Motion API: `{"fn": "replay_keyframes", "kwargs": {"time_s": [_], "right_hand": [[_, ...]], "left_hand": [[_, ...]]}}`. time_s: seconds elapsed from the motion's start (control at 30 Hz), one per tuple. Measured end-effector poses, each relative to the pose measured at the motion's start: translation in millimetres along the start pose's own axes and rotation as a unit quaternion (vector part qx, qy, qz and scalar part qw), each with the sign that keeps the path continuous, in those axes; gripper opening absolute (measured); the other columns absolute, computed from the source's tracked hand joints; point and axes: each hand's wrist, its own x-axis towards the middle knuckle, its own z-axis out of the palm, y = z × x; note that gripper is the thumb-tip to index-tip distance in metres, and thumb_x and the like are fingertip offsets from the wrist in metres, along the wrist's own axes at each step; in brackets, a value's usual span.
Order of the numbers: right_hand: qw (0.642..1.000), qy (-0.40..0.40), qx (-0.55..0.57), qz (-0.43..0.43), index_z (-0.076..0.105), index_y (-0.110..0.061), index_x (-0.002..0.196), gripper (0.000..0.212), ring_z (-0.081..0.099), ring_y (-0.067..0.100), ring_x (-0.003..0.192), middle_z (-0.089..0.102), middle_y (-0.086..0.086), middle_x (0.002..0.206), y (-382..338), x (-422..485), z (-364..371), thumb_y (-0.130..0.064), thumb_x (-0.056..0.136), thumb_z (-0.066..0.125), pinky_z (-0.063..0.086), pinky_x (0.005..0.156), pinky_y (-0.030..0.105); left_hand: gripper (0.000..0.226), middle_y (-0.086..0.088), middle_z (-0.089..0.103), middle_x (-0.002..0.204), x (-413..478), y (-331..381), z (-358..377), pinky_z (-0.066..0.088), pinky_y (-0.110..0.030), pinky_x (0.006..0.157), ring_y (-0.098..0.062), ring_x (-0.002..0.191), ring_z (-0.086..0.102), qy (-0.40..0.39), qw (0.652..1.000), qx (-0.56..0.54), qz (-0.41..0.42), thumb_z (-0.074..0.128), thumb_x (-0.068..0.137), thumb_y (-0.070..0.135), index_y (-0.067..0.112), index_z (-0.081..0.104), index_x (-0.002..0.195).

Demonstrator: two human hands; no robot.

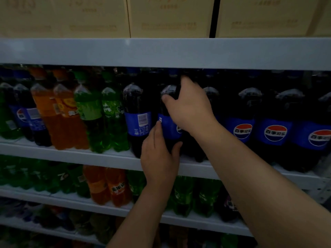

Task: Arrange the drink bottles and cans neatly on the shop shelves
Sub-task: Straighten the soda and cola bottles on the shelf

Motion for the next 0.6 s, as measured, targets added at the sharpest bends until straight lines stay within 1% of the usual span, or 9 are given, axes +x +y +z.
{"fn": "replay_keyframes", "kwargs": {"time_s": [0.07, 0.17, 0.23, 0.27, 0.33, 0.4, 0.43, 0.5, 0.6], "right_hand": [[0.998, 0.029, -0.047, -0.002, 0.049, -0.015, 0.120, 0.052, 0.055, 0.029, 0.102, 0.050, 0.011, 0.120, -1, -3, 3, -0.047, 0.082, 0.066, 0.040, 0.073, 0.030], [0.989, 0.073, -0.126, -0.006, 0.046, -0.016, 0.123, 0.069, 0.056, 0.033, 0.103, 0.046, 0.011, 0.124, -2, -6, 5, -0.063, 0.076, 0.063, 0.038, 0.067, 0.032], [0.987, 0.084, -0.136, -0.020, 0.045, -0.014, 0.122, 0.071, 0.056, 0.033, 0.103, 0.048, 0.010, 0.122, -1, -5, 4, -0.066, 0.076, 0.061, 0.038, 0.067, 0.033], [0.989, 0.078, -0.121, -0.024, 0.045, -0.014, 0.120, 0.067, 0.056, 0.031, 0.102, 0.051, 0.009, 0.119, -1, -3, 3, -0.063, 0.078, 0.060, 0.039, 0.068, 0.032], [0.996, 0.046, -0.071, -0.023, 0.043, -0.015, 0.112, 0.053, 0.056, 0.023, 0.090, 0.055, 0.003, 0.104, 1, 1, -1, -0.055, 0.082, 0.059, 0.041, 0.063, 0.028], [0.999, 0.016, -0.042, -0.013, 0.042, -0.015, 0.107, 0.046, 0.050, 0.015, 0.078, 0.050, -0.003, 0.090, 2, 5, -7, -0.049, 0.083, 0.061, 0.034, 0.052, 0.023], [0.999, 0.013, -0.040, -0.011, 0.043, -0.015, 0.107, 0.048, 0.050, 0.015, 0.078, 0.051, -0.002, 0.090, 2, 6, -10, -0.049, 0.081, 0.063, 0.033, 0.051, 0.021], [0.998, 0.027, -0.061, -0.021, 0.047, -0.012, 0.110, 0.055, 0.055, 0.021, 0.086, 0.058, 0.005, 0.100, 3, 6, -13, -0.052, 0.078, 0.067, 0.039, 0.059, 0.024], [0.991, 0.053, -0.112, -0.054, 0.051, -0.010, 0.112, 0.058, 0.056, 0.026, 0.098, 0.059, 0.011, 0.111, 4, 2, -11, -0.056, 0.080, 0.064, 0.038, 0.067, 0.027]], "left_hand": [[0.082, -0.013, 0.055, 0.133, 1, -2, -4, 0.048, -0.038, 0.090, -0.027, 0.113, 0.058, -0.038, 0.999, 0.008, 0.021, 0.071, 0.083, 0.035, 0.005, 0.028, 0.147], [0.091, -0.008, 0.042, 0.146, 3, -3, -7, 0.047, -0.038, 0.096, -0.022, 0.127, 0.047, -0.089, 0.996, -0.007, 0.028, 0.060, 0.086, 0.050, 0.011, 0.011, 0.152], [0.103, -0.008, 0.033, 0.150, 5, 1, -9, 0.047, -0.038, 0.094, -0.023, 0.133, 0.038, -0.083, 0.996, 0.021, 0.017, 0.055, 0.077, 0.067, 0.011, 0.011, 0.151], [0.107, -0.010, 0.033, 0.148, 5, 4, -9, 0.049, -0.038, 0.090, -0.025, 0.132, 0.038, -0.078, 0.996, 0.046, 0.012, 0.056, 0.073, 0.070, 0.009, 0.015, 0.150], [0.111, -0.015, 0.039, 0.140, 5, 8, -9, 0.053, -0.039, 0.082, -0.030, 0.126, 0.043, -0.077, 0.994, 0.079, 0.005, 0.069, 0.067, 0.065, 0.005, 0.023, 0.148], [0.110, -0.017, 0.041, 0.136, 5, 6, -8, 0.053, -0.039, 0.082, -0.032, 0.122, 0.046, -0.079, 0.993, 0.085, 0.009, 0.078, 0.066, 0.055, 0.003, 0.025, 0.148], [0.109, -0.017, 0.040, 0.138, 6, 4, -8, 0.051, -0.039, 0.087, -0.031, 0.123, 0.045, -0.083, 0.993, 0.081, 0.011, 0.079, 0.069, 0.051, 0.003, 0.022, 0.148], [0.107, -0.014, 0.032, 0.144, 9, 1, -7, 0.043, -0.036, 0.098, -0.028, 0.130, 0.038, -0.109, 0.992, 0.067, 0.013, 0.076, 0.075, 0.047, 0.007, 0.012, 0.151], [0.107, -0.010, 0.030, 0.149, 13, -5, -9, 0.040, -0.033, 0.100, -0.024, 0.130, 0.039, -0.135, 0.990, 0.036, 0.037, 0.072, 0.080, 0.040, 0.013, -0.001, 0.152]]}}
